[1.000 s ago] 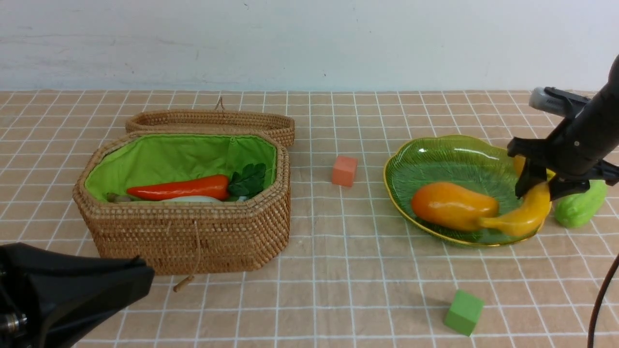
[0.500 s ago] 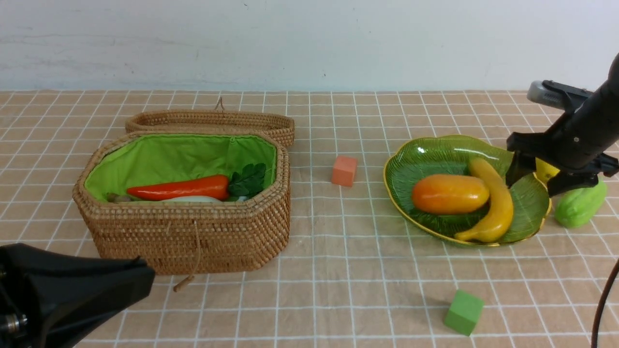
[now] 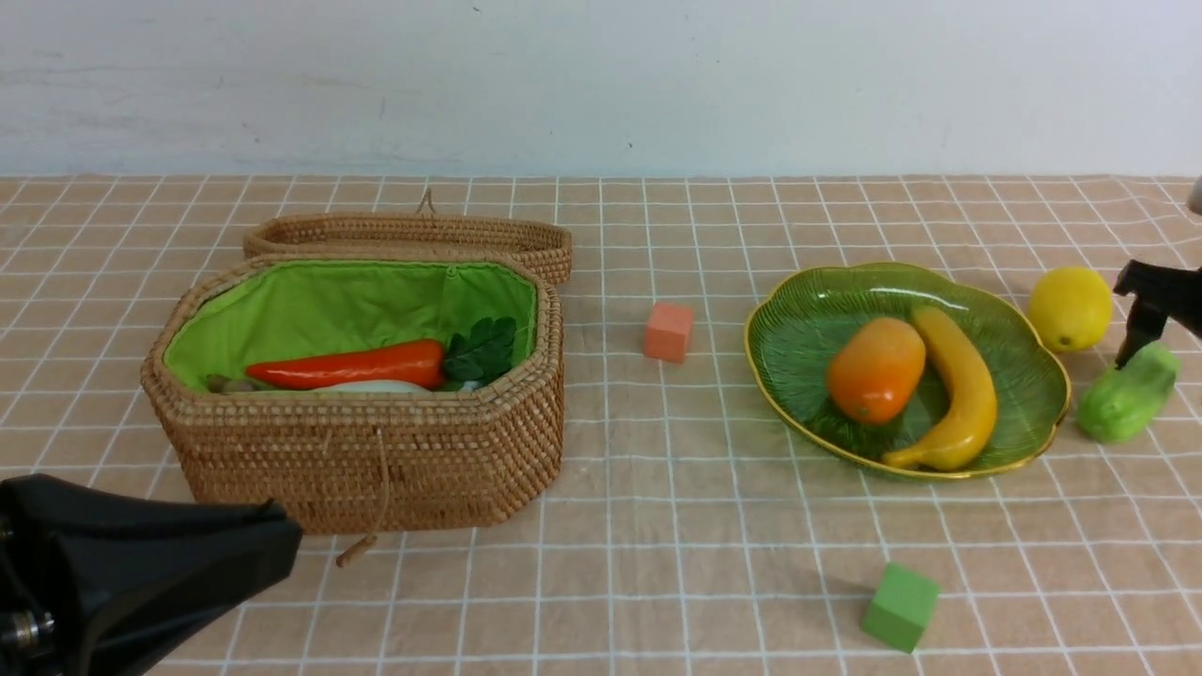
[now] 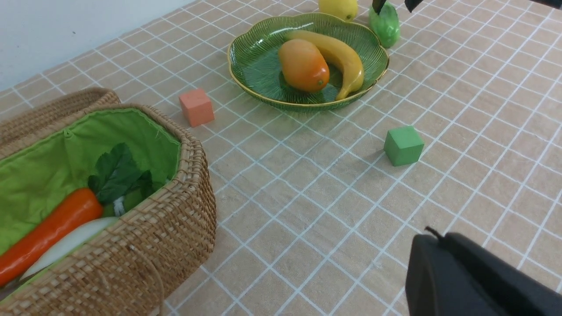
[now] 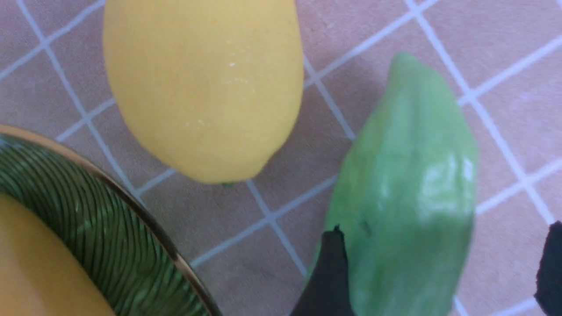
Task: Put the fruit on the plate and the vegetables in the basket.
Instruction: Take a chayote with your right arm and place it on the basket on the left.
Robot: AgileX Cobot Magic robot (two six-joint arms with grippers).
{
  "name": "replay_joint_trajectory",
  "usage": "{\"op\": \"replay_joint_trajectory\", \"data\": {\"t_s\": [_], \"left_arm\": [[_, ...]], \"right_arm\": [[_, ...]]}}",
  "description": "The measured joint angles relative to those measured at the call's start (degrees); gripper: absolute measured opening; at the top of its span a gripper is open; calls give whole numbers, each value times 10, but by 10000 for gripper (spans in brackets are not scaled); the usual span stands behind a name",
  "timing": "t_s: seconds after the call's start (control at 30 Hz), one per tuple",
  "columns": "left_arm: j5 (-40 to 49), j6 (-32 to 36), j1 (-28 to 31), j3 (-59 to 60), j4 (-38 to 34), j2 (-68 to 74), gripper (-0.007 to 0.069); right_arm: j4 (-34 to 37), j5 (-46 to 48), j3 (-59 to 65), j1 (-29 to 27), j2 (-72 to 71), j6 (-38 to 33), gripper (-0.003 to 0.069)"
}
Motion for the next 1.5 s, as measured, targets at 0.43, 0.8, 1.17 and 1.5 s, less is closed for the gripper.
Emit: {"op": "replay_joint_trajectory", "data": {"t_s": [0.43, 0.8, 1.17, 1.5], "left_arm": [[1, 0, 0, 0, -23, 1, -13], [-1, -13, 0, 0, -18, 4, -11], [23, -347, 0, 0, 279, 4, -10], [27, -425, 0, 0, 340, 4, -6]], "right_arm": [[-2, 15, -5, 1, 36, -52, 447], [120, 130, -2, 111, -191, -160, 447], [444, -75, -71, 465, -154, -601, 447], [480, -273, -85, 561, -24, -748, 526]]}}
